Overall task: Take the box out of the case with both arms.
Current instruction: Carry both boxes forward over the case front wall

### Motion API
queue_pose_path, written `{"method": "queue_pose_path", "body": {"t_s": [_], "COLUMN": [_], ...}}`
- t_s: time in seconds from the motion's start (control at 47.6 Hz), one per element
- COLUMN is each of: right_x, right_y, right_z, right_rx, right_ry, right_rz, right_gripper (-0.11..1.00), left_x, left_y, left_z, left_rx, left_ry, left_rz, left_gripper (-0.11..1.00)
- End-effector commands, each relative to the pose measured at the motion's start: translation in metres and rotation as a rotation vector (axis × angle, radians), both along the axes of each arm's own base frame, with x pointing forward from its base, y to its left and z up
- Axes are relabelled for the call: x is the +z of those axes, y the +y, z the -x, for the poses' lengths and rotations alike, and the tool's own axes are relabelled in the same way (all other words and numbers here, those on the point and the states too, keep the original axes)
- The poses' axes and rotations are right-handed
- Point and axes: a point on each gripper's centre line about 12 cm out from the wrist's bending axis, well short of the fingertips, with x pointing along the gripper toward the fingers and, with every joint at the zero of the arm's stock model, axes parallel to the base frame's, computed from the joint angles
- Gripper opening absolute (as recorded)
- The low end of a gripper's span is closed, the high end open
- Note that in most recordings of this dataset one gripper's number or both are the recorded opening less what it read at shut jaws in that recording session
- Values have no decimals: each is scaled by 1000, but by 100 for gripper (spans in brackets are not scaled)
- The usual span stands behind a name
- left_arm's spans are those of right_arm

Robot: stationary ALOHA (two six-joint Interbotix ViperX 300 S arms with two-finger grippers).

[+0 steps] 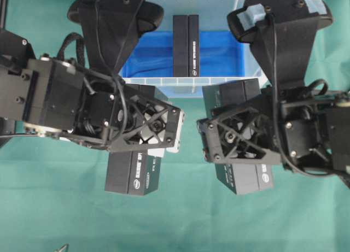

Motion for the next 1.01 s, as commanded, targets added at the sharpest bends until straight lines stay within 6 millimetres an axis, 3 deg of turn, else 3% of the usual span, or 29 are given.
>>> {"method": "queue_pose_path", "body": {"t_s": [0.0, 0.988], "right_x": [13, 13], "right_y": [-3, -5], "right_z": [5, 5], "right_rx": [-13, -15], "right_ry": [-43, -43], "right_rz": [-1, 6], "right_gripper": [65, 65], "left_x": [17, 17], "left_y": [1, 10], "left_z": [12, 12], "left_rx": [-3, 13], "left_ry": [-44, -44], "left_rz": [7, 3], "left_gripper": [64, 64]}}
